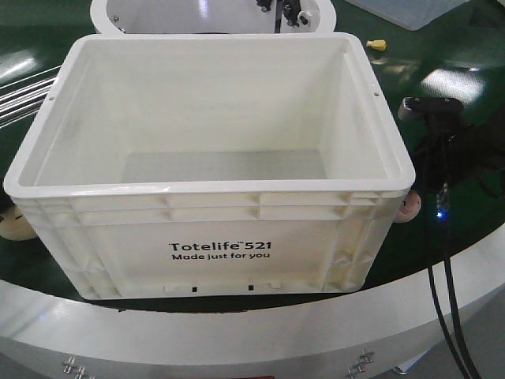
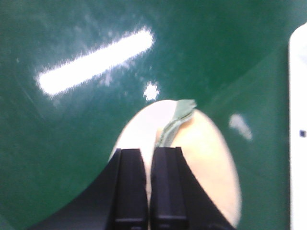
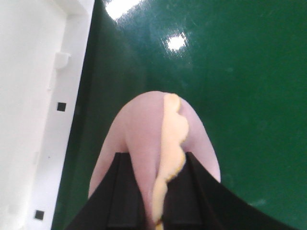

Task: Place moving items into box and shelve
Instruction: 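Lift both plush toys up over the tote rim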

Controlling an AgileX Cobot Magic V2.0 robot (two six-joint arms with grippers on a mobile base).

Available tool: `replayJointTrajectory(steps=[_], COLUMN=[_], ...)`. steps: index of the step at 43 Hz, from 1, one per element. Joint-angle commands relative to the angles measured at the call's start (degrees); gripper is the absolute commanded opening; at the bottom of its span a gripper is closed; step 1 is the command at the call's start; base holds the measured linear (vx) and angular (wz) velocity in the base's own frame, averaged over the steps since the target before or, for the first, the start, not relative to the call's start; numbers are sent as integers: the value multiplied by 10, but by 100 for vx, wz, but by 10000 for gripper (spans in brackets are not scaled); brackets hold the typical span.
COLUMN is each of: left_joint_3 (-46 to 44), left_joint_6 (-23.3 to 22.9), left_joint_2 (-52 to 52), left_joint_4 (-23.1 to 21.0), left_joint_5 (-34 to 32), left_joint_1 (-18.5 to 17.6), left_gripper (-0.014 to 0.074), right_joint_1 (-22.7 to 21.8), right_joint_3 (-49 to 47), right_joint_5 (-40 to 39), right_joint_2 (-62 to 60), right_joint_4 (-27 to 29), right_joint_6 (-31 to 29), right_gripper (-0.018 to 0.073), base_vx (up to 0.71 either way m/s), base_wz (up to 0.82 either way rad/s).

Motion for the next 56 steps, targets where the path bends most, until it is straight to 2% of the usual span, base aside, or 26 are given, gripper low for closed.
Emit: replayJointTrajectory(steps=[1,19,28,29,38,46,55,56], left_joint_3=[-12,-12,-12,-12,-12,-12,-12,-12], left_joint_6=[0,0,0,0,0,0,0,0], left_joint_2=[-40,-124,-163,-215,-255,-282,-294,-294], left_joint_4=[-5,-4,-4,-3,20,22,36,37], left_joint_5=[-47,-104,-154,-179,-188,-190,-193,-201], left_joint_1=[-3,-3,-3,-3,-3,-4,-50,-134], left_gripper=[-8,-8,-8,-8,-8,-8,-8,-8], right_joint_1=[-1,-1,-1,-1,-1,-1,39,126], right_joint_3=[-13,-13,-13,-13,-13,-13,-13,-13], right_joint_5=[-34,-78,-96,-121,-133,-134,-136,-154], right_joint_2=[-39,-124,-176,-238,-278,-298,-302,-302], right_joint_4=[-2,-2,-2,-2,-2,3,12,37], right_joint_6=[-16,-19,-30,-48,-49,-63,-95,-98], right_gripper=[-6,-5,-5,-5,-5,-5,-5,-5], base_vx=[0,0,0,0,0,0,0,0], base_wz=[0,0,0,0,0,0,0,0])
